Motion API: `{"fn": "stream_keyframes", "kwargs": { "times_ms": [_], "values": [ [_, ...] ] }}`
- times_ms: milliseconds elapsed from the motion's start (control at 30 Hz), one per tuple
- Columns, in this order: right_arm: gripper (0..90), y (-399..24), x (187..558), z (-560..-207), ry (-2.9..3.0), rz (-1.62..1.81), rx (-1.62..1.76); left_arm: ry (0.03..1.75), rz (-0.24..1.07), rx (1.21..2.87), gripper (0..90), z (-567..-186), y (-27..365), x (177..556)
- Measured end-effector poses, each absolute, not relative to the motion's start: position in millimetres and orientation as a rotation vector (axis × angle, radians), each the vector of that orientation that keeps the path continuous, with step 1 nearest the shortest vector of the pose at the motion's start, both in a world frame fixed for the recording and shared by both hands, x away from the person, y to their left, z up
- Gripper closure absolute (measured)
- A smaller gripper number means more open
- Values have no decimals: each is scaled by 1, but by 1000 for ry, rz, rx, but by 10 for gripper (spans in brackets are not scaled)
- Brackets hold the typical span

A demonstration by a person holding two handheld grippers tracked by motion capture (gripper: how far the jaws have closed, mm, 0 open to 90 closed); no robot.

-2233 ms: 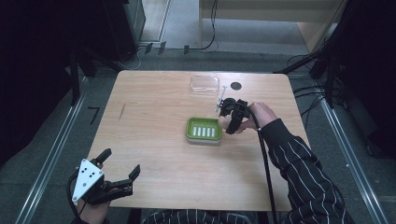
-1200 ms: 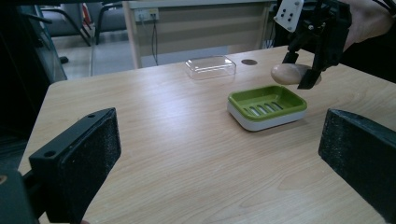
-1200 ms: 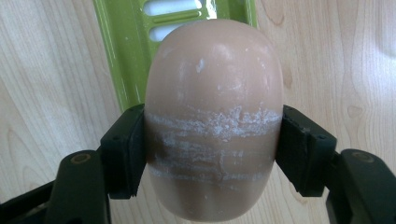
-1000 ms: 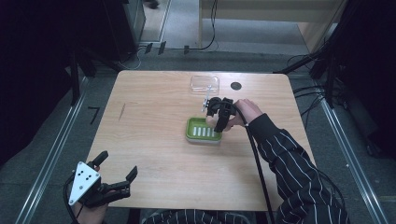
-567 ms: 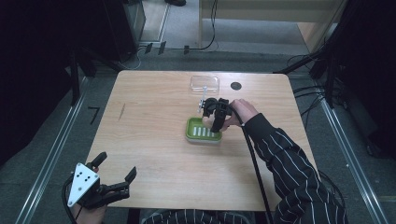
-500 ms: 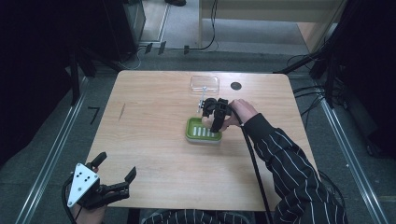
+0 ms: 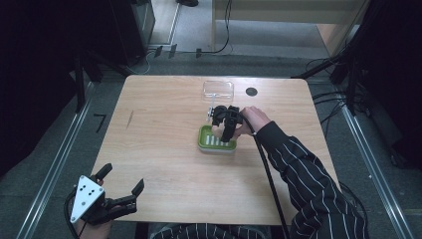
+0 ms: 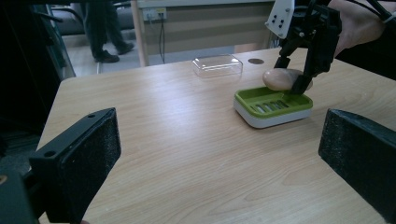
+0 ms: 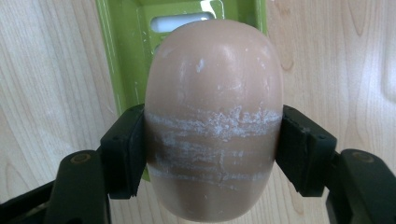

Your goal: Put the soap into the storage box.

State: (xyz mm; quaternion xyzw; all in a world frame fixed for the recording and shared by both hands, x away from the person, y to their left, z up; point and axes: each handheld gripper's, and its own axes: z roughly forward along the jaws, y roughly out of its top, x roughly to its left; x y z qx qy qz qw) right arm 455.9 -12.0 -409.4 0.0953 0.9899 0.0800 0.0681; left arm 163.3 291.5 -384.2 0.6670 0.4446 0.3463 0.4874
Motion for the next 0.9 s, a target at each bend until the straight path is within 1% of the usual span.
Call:
{"fn": "stream_keyframes", "kwargs": {
  "times_ms": [467, 900],
  "values": [
    [335, -1, 455, -417, 2997, 231, 237, 1093, 851, 1615, 0, -384, 293, 160],
    [335, 0, 455, -427, 3017, 227, 206, 1091, 850, 1615, 0, -384, 293, 160]
  ]
}}
